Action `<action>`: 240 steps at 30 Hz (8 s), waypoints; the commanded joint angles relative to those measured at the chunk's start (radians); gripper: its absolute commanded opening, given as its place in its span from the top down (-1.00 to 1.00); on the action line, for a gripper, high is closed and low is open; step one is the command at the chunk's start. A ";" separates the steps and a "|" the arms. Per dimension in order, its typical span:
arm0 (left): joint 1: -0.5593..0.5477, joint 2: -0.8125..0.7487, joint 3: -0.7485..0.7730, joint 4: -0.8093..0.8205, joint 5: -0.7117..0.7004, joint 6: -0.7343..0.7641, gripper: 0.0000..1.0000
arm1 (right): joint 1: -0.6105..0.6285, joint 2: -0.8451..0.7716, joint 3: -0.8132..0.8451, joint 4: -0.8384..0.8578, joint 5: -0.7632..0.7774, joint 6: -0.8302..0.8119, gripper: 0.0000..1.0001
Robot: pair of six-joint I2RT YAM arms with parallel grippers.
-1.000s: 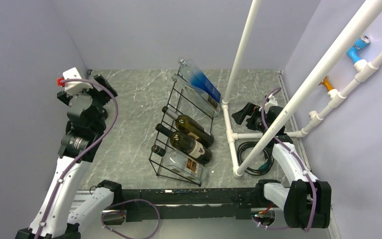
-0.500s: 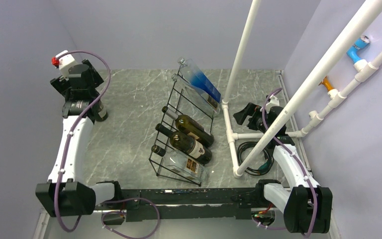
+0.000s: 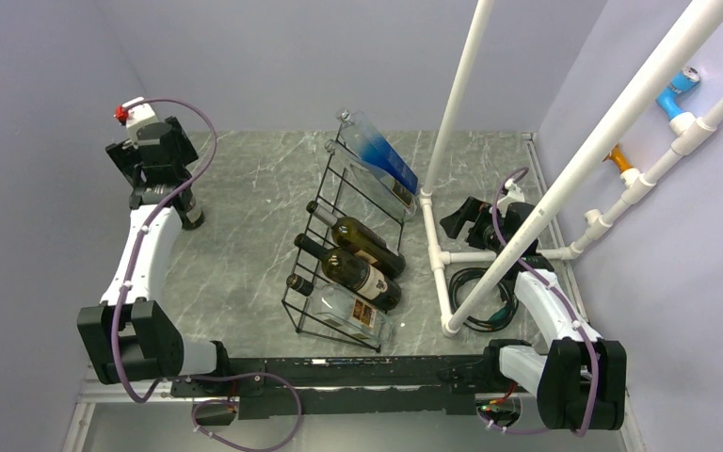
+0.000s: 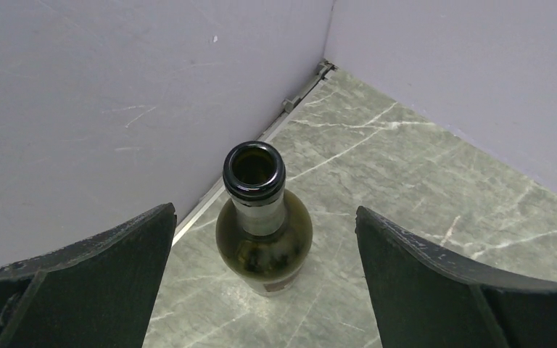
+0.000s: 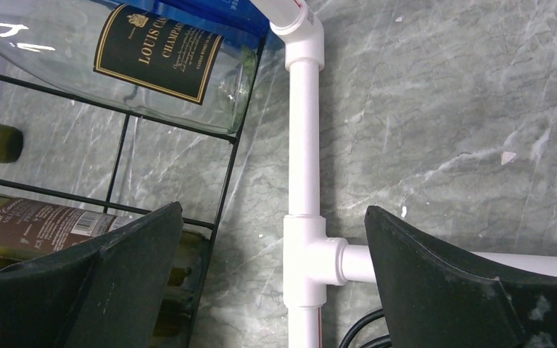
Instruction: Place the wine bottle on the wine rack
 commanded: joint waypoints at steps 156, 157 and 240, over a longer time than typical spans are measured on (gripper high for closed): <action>-0.844 0.140 -0.120 0.486 0.286 -0.413 1.00 | 0.001 0.000 -0.029 0.078 -0.038 0.002 -1.00; -0.844 0.144 -0.123 0.485 0.282 -0.416 1.00 | 0.002 0.001 -0.029 0.078 -0.038 0.002 -1.00; -0.846 -0.768 0.033 0.123 0.089 -0.075 -0.99 | 0.002 -0.510 0.825 -0.693 0.347 -0.056 -1.00</action>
